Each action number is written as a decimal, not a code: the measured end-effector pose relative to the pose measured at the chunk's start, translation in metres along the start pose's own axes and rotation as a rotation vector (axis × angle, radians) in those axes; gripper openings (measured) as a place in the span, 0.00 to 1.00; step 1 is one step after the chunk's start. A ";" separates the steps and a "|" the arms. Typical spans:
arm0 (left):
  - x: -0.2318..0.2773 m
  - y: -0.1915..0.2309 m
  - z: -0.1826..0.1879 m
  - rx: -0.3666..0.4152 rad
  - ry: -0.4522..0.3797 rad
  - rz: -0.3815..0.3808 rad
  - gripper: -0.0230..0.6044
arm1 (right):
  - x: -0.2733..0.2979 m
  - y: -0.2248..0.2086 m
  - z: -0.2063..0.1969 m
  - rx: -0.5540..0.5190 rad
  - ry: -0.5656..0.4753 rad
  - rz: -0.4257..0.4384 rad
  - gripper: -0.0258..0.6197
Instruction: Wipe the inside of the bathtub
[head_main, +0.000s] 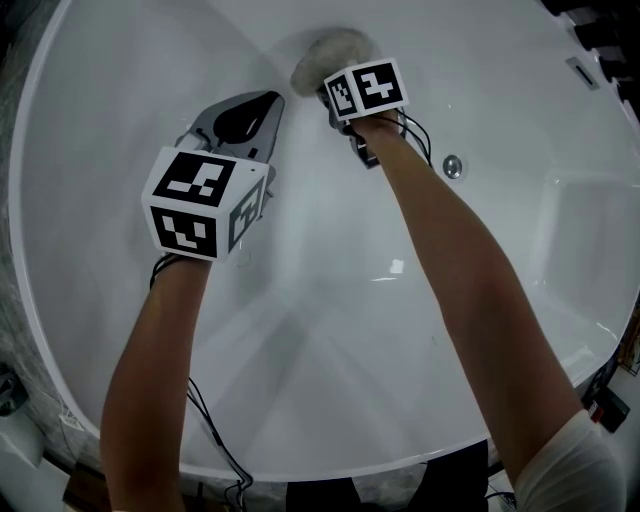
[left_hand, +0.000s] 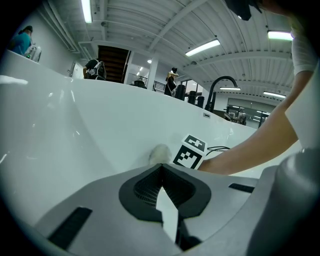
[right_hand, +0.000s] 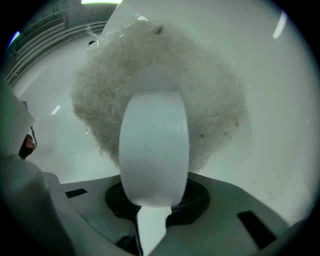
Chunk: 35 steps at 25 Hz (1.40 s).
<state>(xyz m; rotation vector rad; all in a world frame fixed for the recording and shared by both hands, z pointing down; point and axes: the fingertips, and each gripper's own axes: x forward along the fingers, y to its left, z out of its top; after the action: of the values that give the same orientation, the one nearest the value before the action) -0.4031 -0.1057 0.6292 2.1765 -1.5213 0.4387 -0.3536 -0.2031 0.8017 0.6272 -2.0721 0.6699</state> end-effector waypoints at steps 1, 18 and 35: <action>0.002 -0.003 0.001 -0.002 -0.001 -0.004 0.05 | -0.002 -0.005 -0.003 0.004 0.000 -0.003 0.19; 0.028 -0.057 0.007 0.008 0.012 -0.020 0.05 | -0.055 -0.087 -0.049 0.044 0.003 -0.065 0.19; 0.086 -0.161 0.011 0.032 0.032 -0.046 0.05 | -0.123 -0.207 -0.121 0.127 -0.006 -0.129 0.19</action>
<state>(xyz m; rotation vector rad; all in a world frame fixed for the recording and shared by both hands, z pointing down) -0.2222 -0.1328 0.6336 2.2135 -1.4543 0.4840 -0.0883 -0.2522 0.8066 0.8279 -1.9864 0.7294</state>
